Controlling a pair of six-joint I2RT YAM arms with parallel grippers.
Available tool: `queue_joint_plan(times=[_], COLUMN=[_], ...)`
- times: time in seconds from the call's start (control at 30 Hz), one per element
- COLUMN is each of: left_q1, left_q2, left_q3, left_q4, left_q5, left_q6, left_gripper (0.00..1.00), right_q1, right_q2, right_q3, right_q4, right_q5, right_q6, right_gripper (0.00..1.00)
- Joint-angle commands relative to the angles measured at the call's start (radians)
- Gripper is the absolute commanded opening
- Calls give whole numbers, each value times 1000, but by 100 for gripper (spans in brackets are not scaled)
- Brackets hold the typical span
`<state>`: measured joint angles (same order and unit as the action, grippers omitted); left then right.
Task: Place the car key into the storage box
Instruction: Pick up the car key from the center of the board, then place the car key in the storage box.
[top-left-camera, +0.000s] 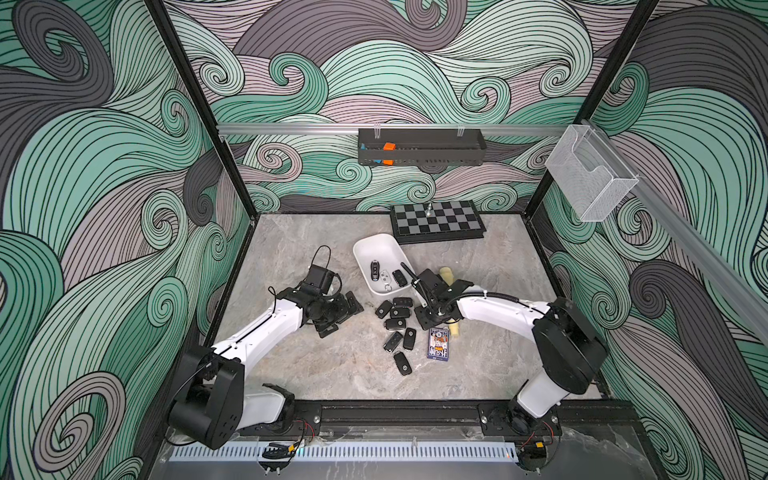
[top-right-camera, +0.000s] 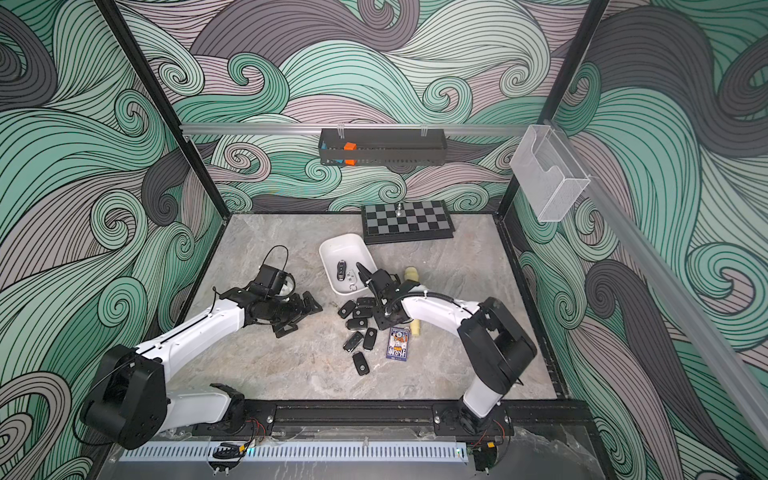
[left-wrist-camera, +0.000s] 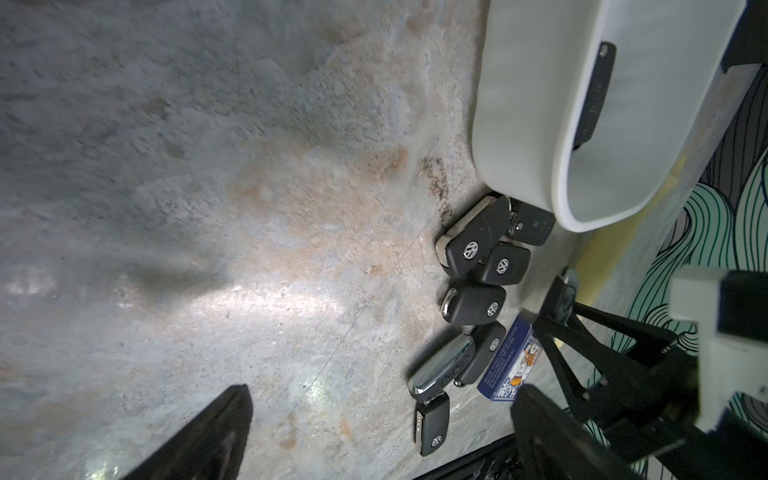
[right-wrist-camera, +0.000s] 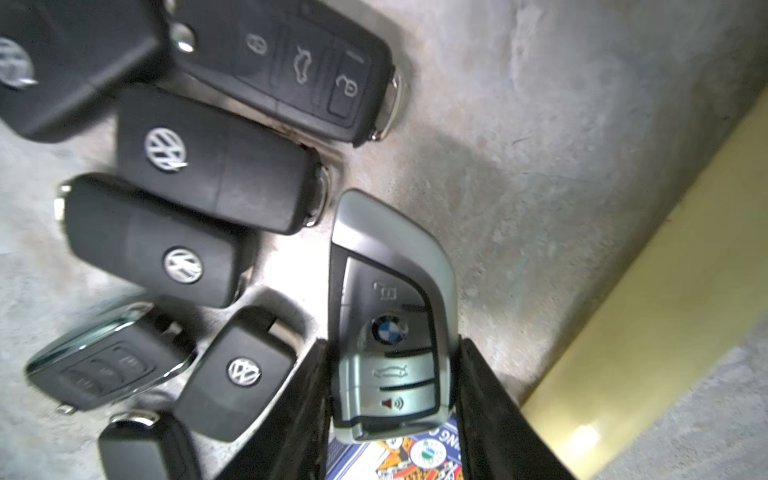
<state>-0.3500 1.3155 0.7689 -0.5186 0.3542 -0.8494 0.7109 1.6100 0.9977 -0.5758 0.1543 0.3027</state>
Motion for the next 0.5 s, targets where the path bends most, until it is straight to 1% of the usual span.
queue_joint_plan(times=[0.0,0.2,0.23,0.33,0.47], left_q1=[19,59,67,94,140], left_q2=[49,100,129,133,124], left_q3=[58,101,103,100,80], left_q4=[8,17,17,15,3], left_q5=[26,60,63,70,81], left_q6=[17,41,43,56,84], left_gripper=[98,98,98,98,98], right_q1=[-7,-16,-18,-30,-45], right_q2=[-70,-116,-113,-87,-9], right_q3=[-7,46,61,124,236], right_q4=[-9,-19,-19,-19,-18], right_q5=[-7,-18,-21,-42,-66], right_q6=[31,41,41,39,30], right_gripper=[35,35,35,35,35])
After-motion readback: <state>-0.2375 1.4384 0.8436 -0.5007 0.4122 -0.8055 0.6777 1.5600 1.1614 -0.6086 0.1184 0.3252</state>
